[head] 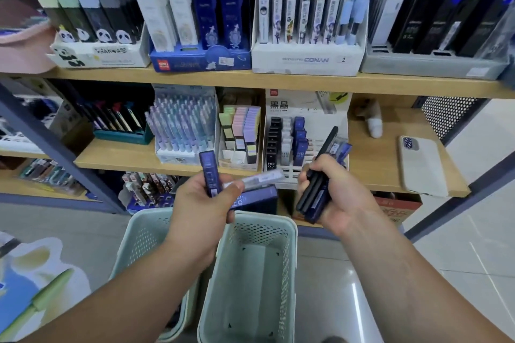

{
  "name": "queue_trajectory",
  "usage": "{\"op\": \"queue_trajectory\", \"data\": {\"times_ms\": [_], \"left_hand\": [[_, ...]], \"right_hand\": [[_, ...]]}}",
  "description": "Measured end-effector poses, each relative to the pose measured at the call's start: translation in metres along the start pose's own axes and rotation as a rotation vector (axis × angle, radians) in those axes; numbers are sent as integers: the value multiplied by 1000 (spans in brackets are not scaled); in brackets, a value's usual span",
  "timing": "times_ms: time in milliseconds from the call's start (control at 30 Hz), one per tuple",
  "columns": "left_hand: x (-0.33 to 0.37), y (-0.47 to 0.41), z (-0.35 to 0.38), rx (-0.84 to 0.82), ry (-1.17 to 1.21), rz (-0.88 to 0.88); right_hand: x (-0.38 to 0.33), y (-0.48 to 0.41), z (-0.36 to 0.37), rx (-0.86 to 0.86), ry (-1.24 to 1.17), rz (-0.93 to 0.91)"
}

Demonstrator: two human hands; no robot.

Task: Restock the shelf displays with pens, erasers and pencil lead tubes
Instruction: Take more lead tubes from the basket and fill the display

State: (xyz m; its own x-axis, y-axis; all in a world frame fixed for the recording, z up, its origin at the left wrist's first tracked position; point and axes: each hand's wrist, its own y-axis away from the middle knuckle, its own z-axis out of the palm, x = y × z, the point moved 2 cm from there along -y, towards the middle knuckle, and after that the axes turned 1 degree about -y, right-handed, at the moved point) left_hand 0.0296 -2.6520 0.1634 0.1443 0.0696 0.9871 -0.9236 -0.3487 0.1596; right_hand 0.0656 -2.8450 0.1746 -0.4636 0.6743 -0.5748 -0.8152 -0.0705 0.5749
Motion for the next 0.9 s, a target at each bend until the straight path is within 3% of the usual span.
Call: {"op": "queue_trajectory", "data": {"times_ms": [267, 600, 900], "left_hand": [[-2, -7, 54, 67, 204, -22], [-9, -2, 66, -61, 105, 49], [-12, -21, 52, -214, 28, -4]], "right_hand": [[9, -11, -3, 10, 305, -70], [5, -10, -11, 69, 241, -171], [-6, -10, -29, 184, 207, -233]]}}
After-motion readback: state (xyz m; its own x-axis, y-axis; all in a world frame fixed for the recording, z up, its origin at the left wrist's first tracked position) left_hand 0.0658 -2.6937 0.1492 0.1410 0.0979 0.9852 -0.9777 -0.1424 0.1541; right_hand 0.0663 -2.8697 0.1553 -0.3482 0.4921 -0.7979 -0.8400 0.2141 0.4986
